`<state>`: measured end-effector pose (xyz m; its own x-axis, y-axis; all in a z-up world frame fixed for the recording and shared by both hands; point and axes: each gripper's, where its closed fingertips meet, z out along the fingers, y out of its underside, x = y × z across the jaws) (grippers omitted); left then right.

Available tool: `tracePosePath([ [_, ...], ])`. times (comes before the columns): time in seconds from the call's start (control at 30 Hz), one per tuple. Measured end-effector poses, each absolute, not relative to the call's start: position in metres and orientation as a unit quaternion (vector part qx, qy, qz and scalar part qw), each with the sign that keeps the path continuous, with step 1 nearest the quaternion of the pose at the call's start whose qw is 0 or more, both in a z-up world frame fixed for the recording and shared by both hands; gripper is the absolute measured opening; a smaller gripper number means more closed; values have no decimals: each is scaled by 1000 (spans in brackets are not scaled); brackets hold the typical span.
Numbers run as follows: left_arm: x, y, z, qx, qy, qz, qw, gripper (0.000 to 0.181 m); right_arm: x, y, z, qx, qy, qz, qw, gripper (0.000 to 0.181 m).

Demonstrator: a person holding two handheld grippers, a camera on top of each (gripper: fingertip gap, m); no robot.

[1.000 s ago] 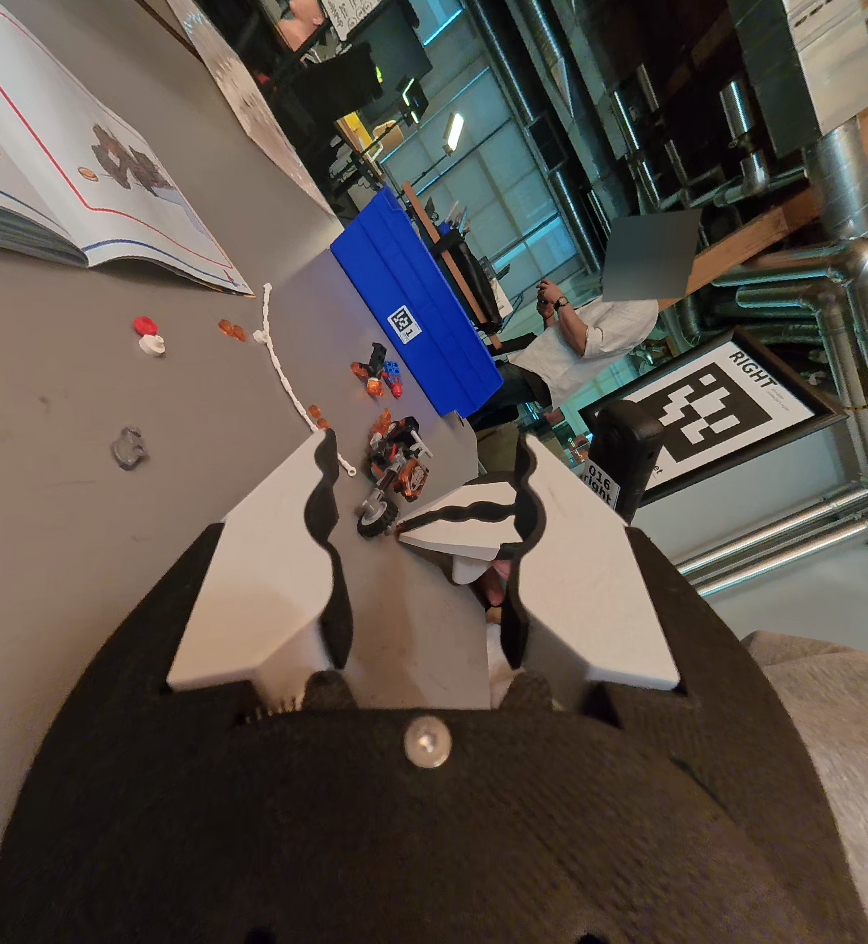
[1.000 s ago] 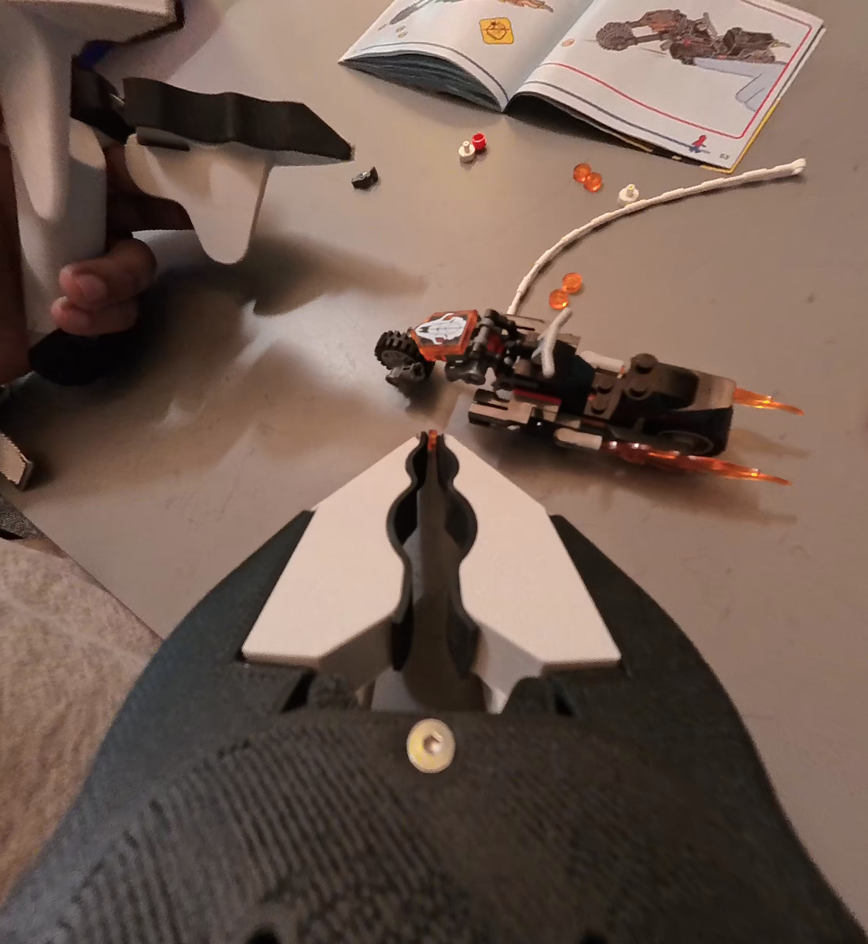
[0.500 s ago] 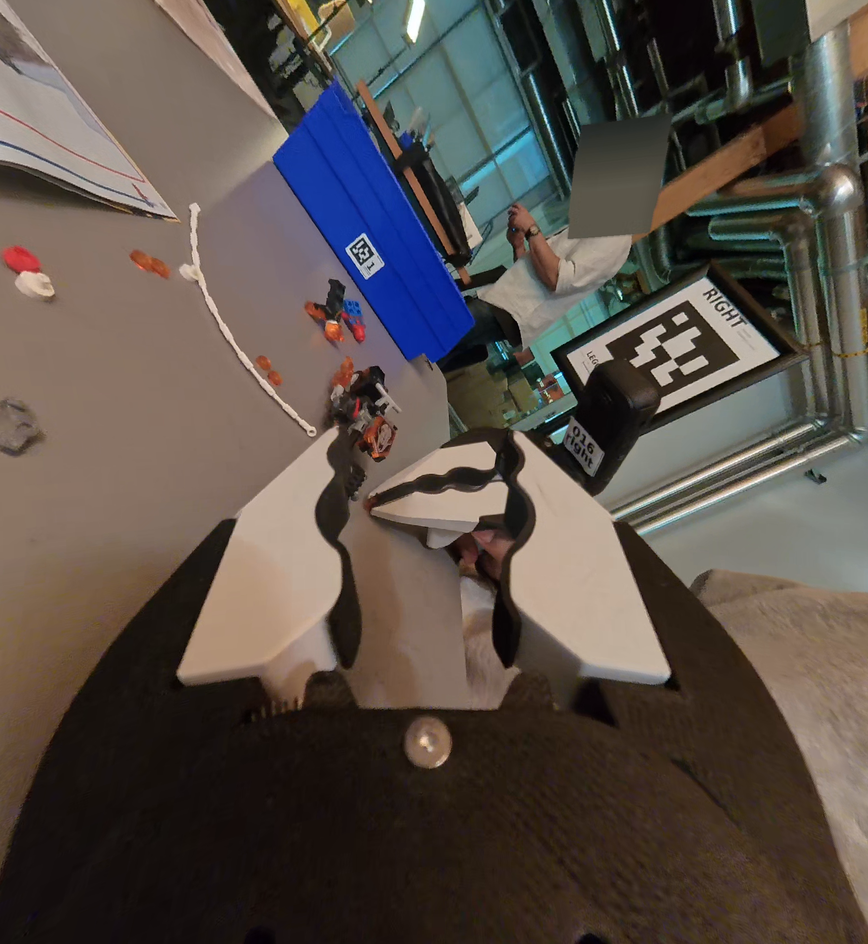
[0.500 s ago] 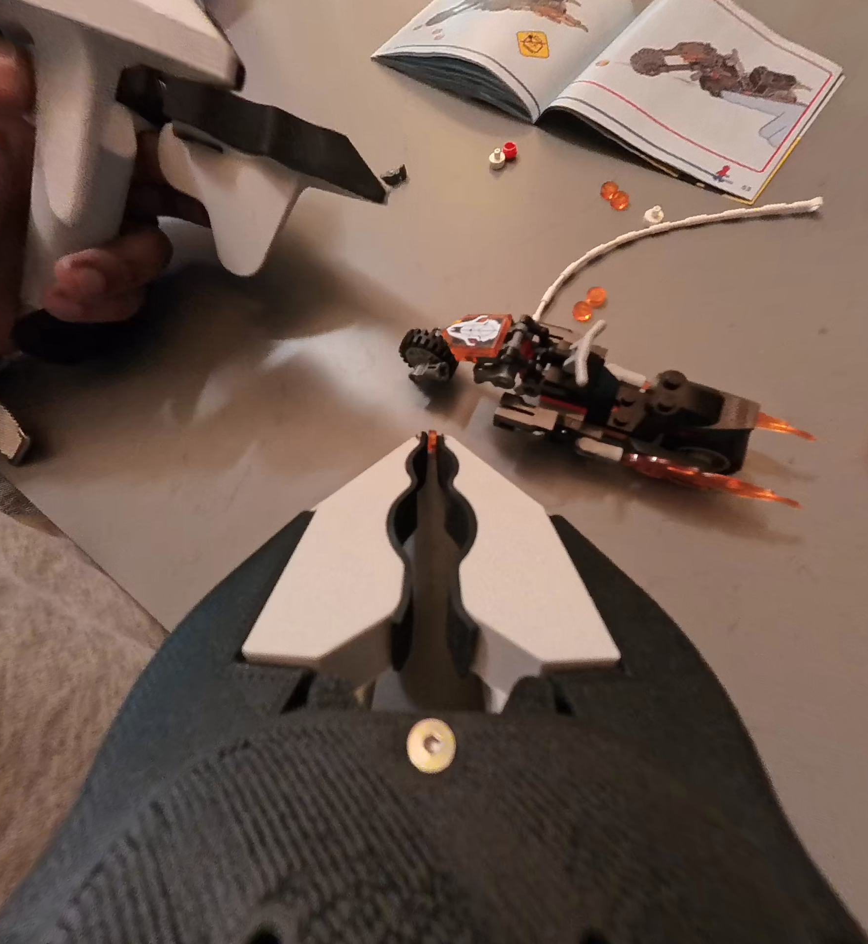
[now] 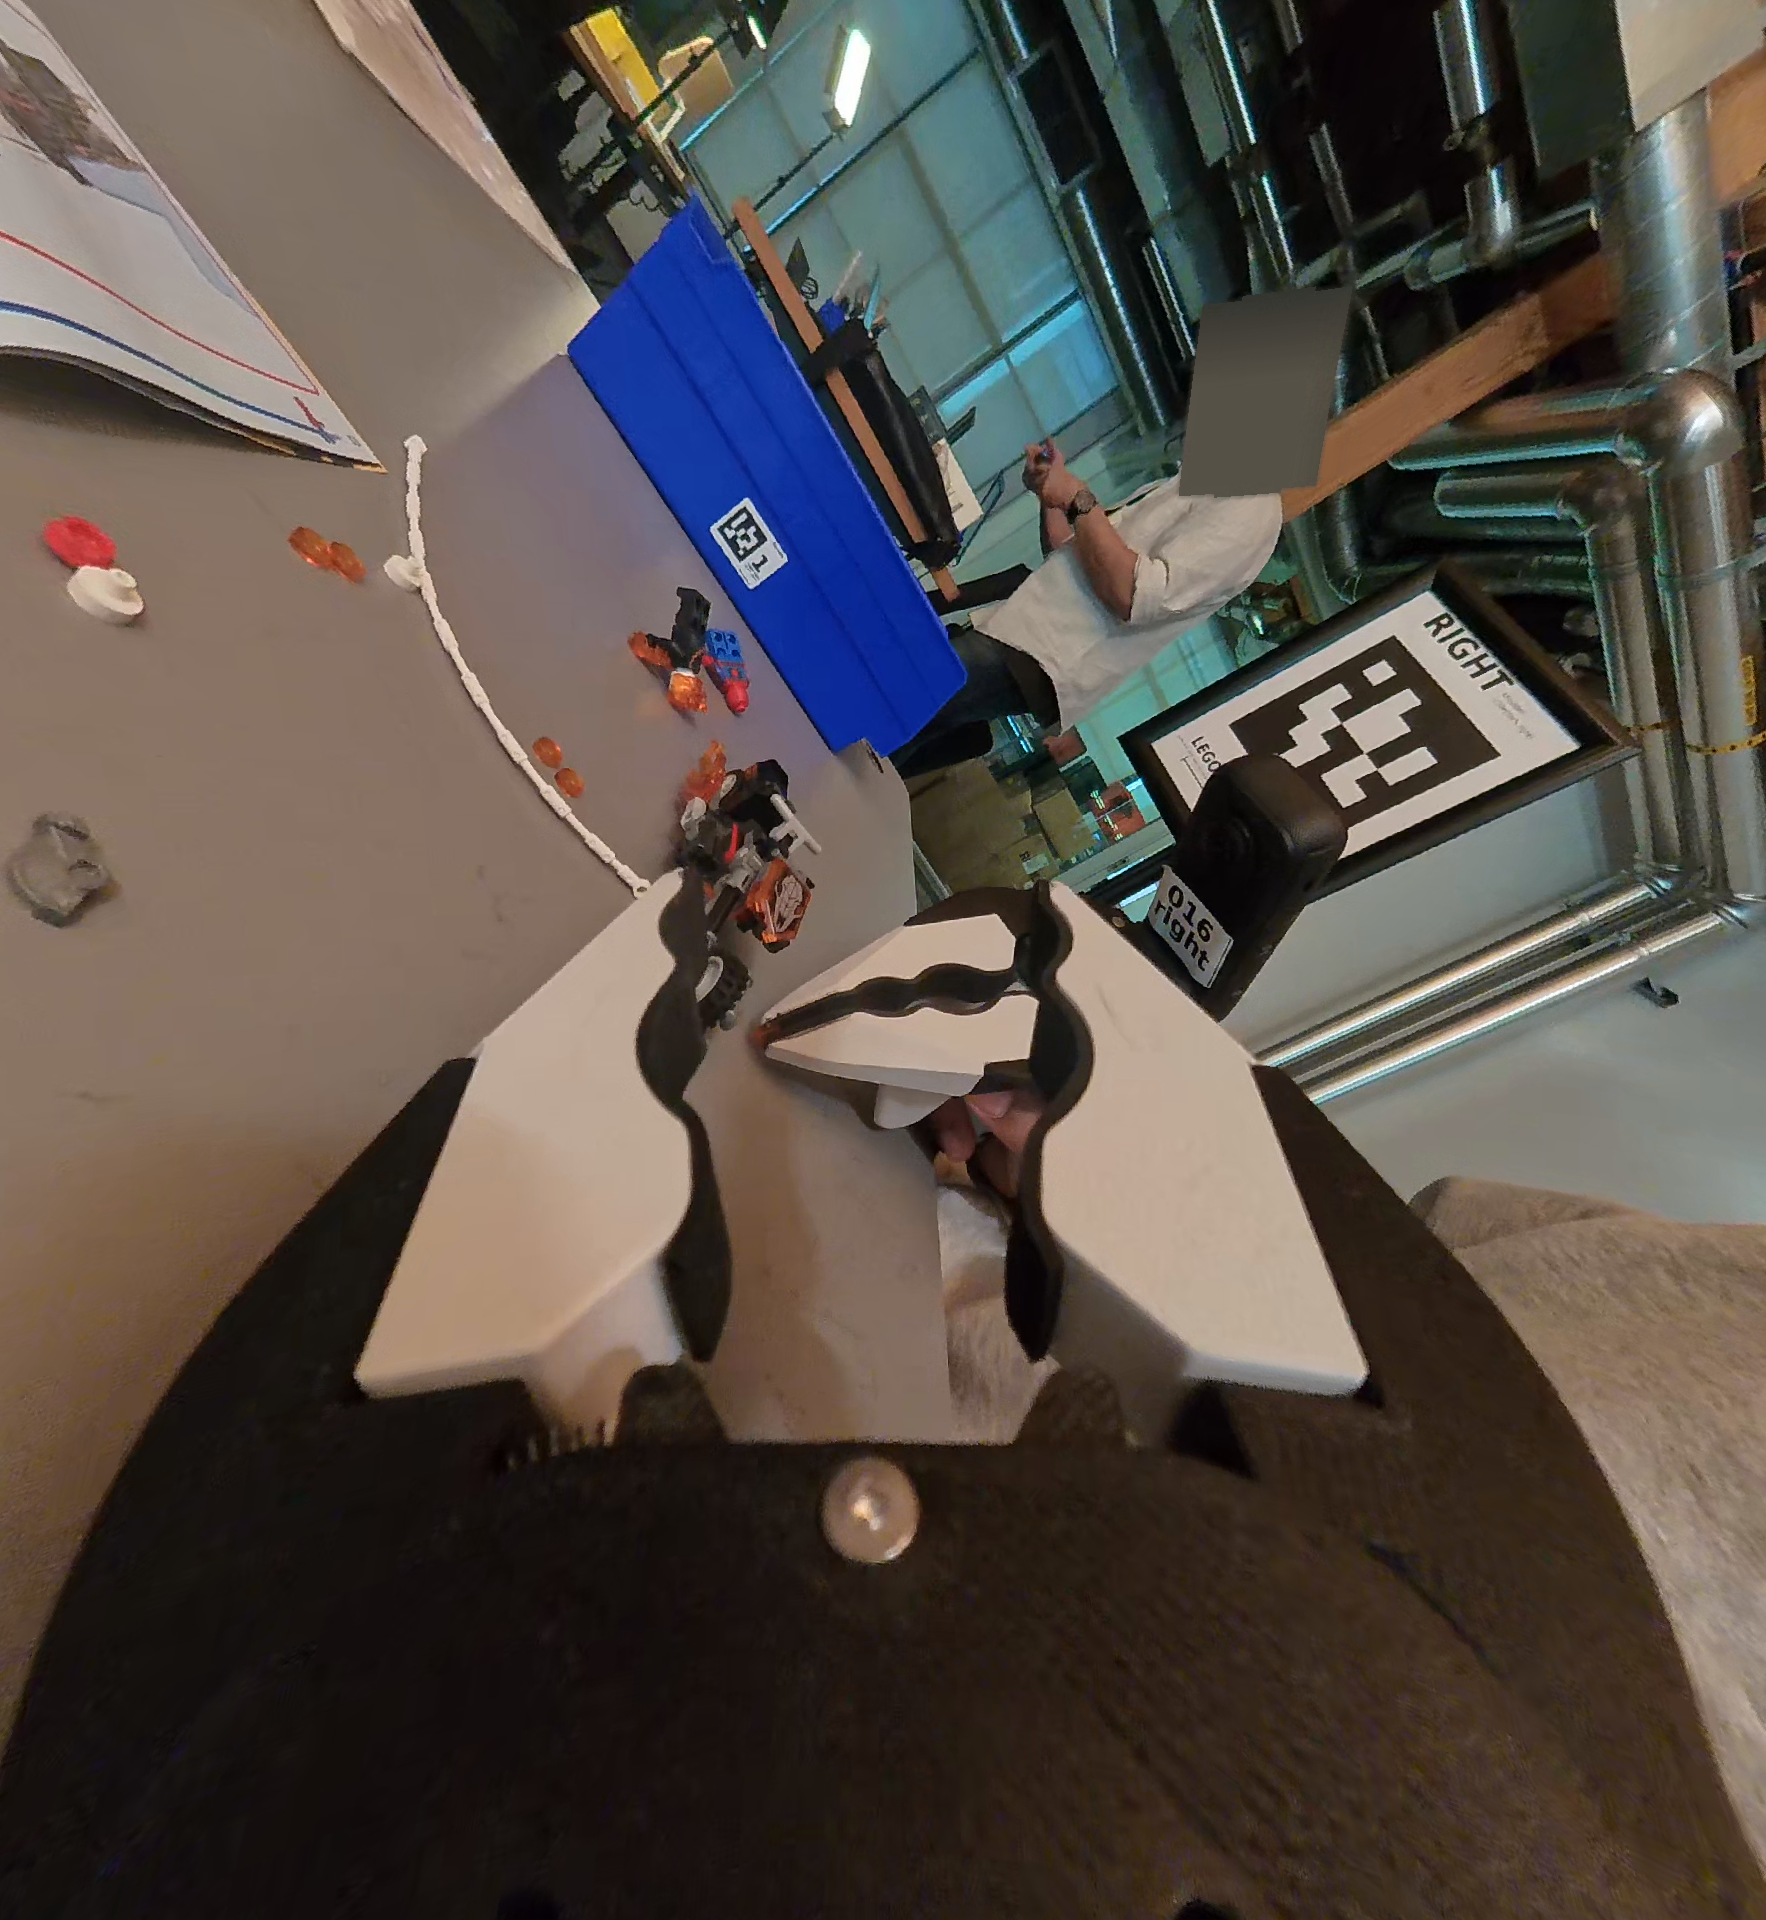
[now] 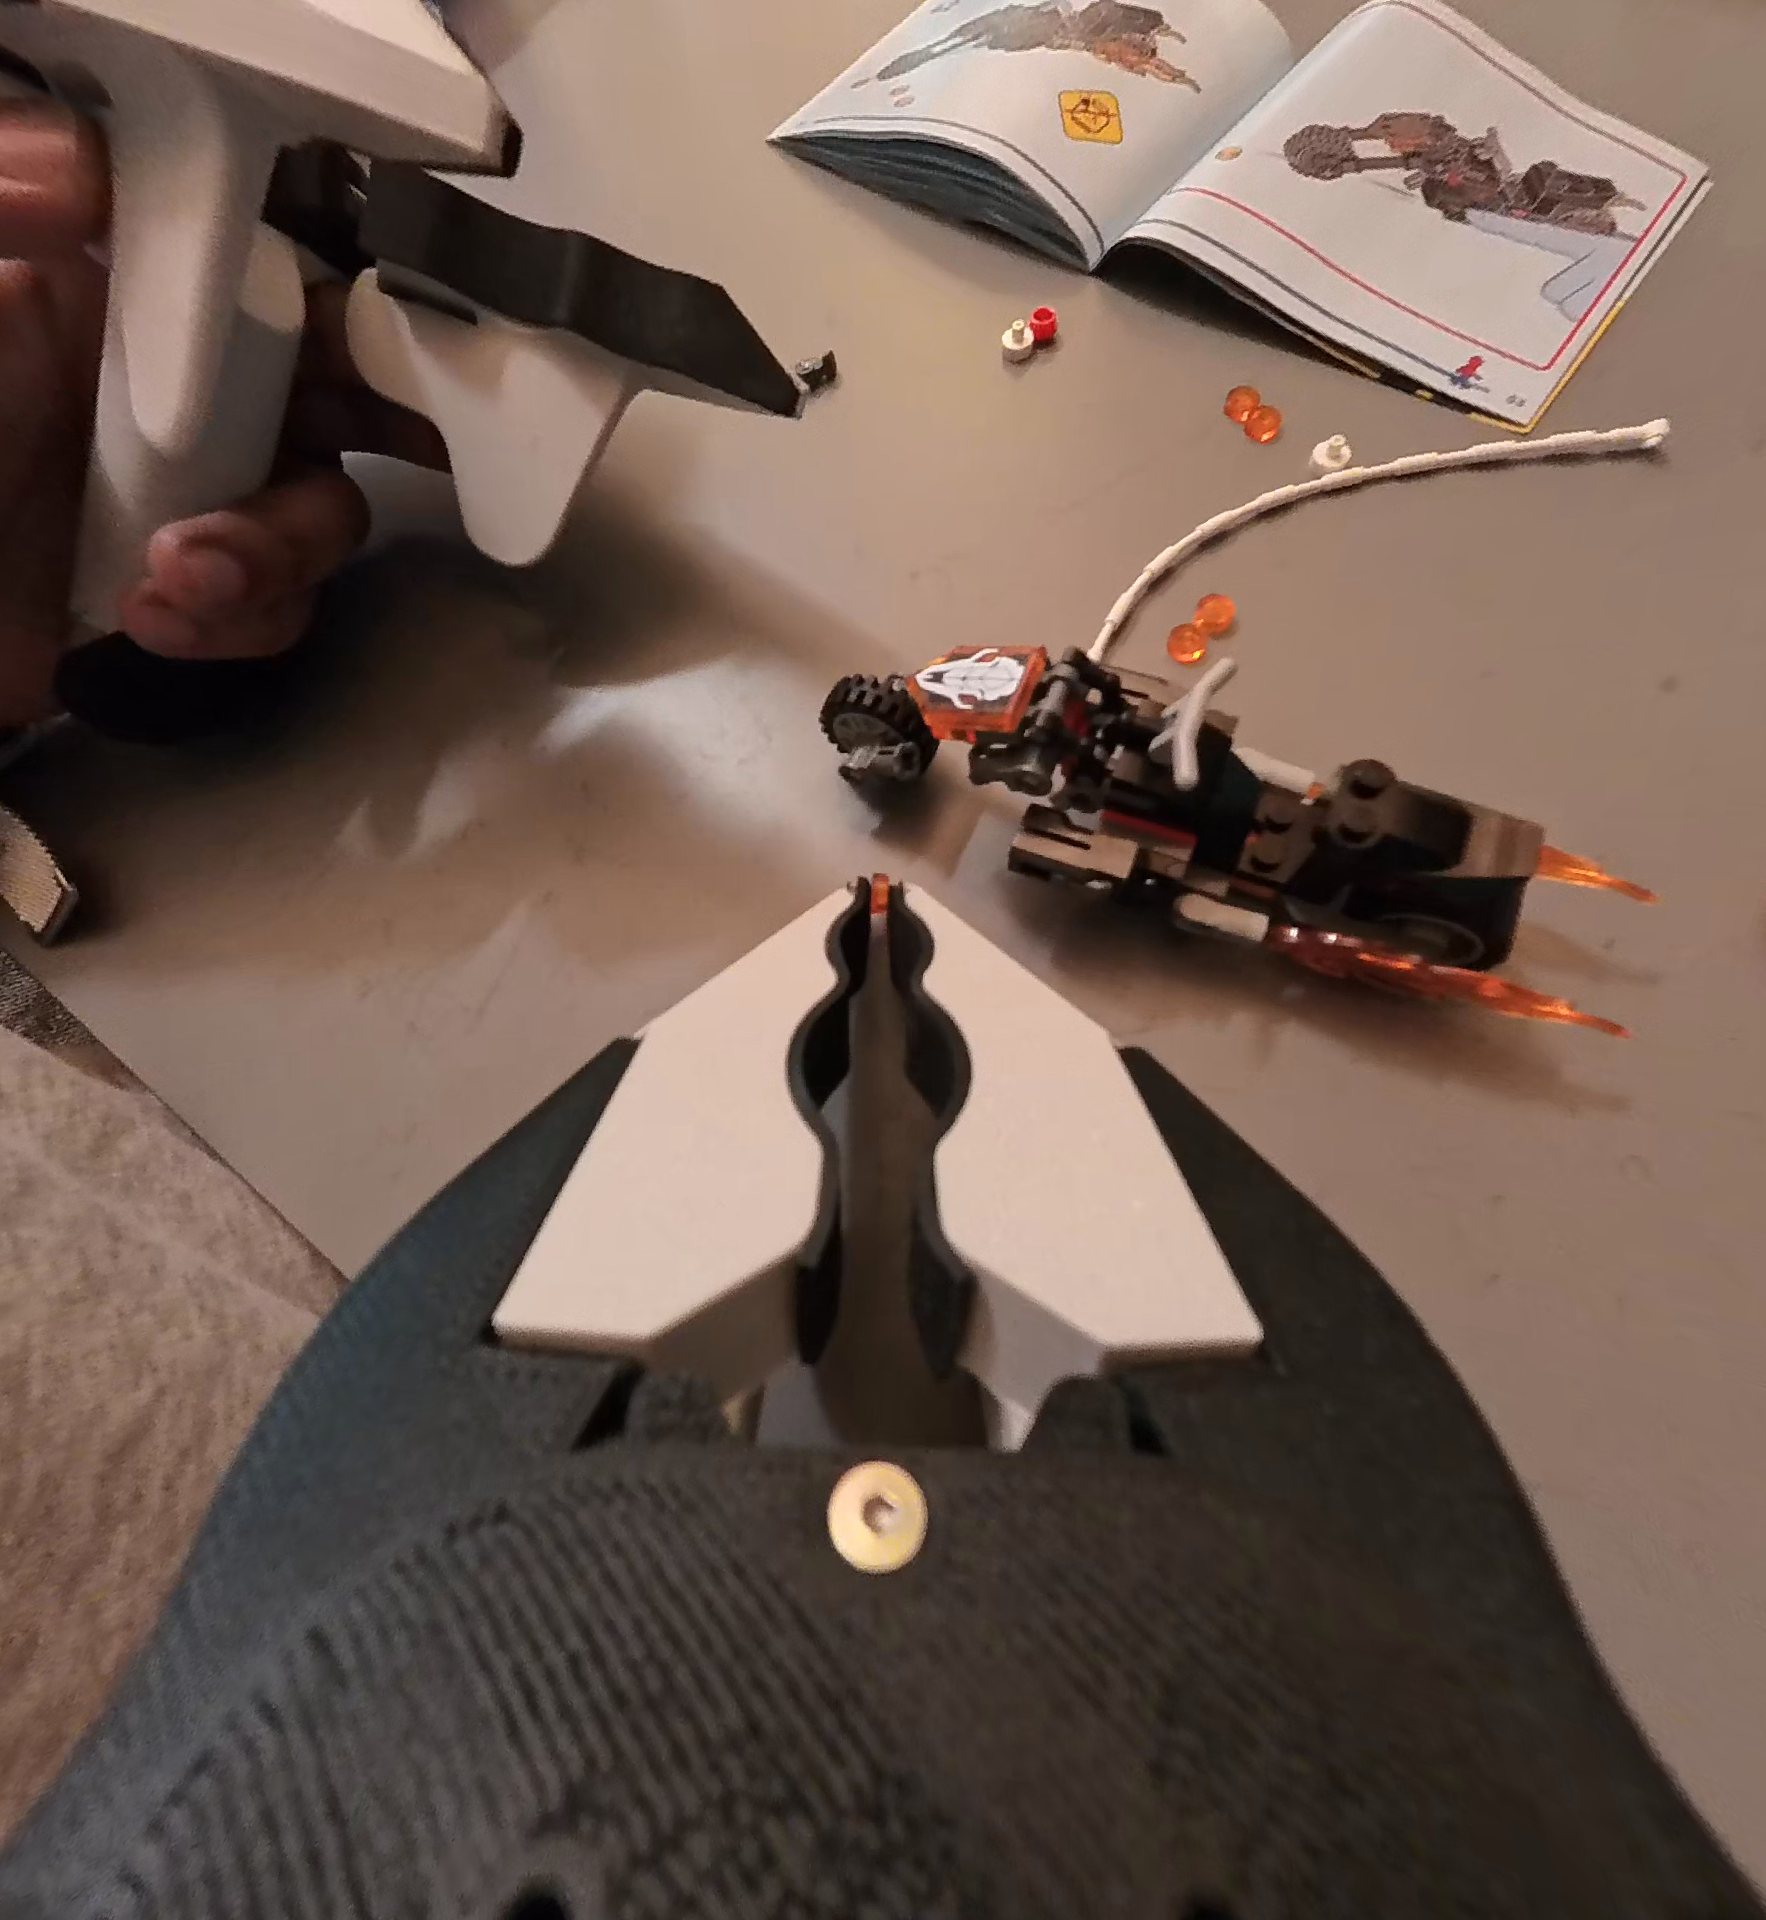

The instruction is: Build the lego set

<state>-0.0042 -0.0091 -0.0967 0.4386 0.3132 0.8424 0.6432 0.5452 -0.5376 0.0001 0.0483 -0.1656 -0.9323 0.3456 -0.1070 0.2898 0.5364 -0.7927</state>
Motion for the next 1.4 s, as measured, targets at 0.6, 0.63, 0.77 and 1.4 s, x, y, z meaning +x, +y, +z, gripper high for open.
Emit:
tracePosePath([
  [0.6, -5, -9, -98, -461, -519, -118, 710, 61, 0, 49, -162, -184, -869, 459, 24, 1],
  [0.63, -5, -9, -98, -461, -519, -118, 710, 61, 0, 49, -161, -185, -868, 459, 23, 1],
  [0.77, -5, -9, -98, -461, -519, -118, 710, 61, -1, 49, -160, -187, -866, 463, 23, 1],
  [1.4, -5, -8, -98, -460, -519, -126, 709, 62, -4, 51, -162, -175, -872, 448, 94, 1],
])
